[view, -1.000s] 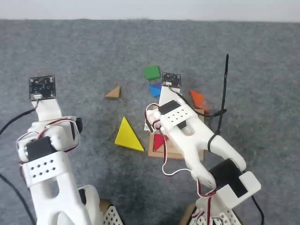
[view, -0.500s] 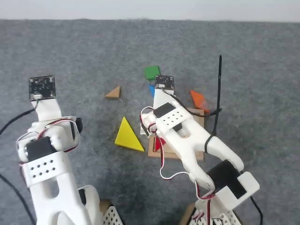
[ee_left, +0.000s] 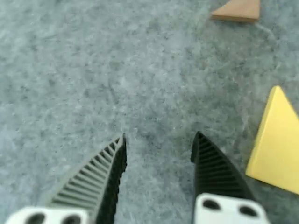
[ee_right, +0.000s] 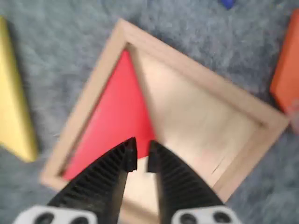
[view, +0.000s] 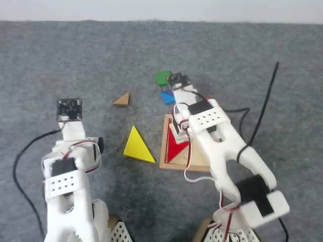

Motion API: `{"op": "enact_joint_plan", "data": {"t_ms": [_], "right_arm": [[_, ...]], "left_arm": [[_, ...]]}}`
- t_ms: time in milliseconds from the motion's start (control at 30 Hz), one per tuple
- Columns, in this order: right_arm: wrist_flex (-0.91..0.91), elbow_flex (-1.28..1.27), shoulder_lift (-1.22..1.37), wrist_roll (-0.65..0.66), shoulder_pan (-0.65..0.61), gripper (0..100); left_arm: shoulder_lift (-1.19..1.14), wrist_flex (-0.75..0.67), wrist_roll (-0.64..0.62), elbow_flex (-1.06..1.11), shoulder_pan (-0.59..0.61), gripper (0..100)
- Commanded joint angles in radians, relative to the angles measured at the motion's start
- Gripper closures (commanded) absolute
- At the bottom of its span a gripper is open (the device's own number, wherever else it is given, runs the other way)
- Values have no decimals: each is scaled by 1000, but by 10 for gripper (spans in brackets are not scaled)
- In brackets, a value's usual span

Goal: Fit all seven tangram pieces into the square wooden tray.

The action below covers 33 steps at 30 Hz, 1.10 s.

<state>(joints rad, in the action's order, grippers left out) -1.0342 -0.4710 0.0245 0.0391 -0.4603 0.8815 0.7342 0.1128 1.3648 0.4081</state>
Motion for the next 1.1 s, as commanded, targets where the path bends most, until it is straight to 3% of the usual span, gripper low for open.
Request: {"op": "enact_joint_plan", "data": {"t_ms": [0, 500, 767, 1067], "right_arm": [[62, 8, 24, 63, 7, 989], [58, 0, 39, 61, -39, 990], [68, -21, 35, 61, -139, 990], [54, -37, -82, 64, -54, 990]], "left_arm": [[25, -74, -6, 1, -6, 776], [23, -75, -3, 5, -5, 775], [23, -78, -3, 5, -11, 775], [23, -75, -5, 1, -31, 775]]}}
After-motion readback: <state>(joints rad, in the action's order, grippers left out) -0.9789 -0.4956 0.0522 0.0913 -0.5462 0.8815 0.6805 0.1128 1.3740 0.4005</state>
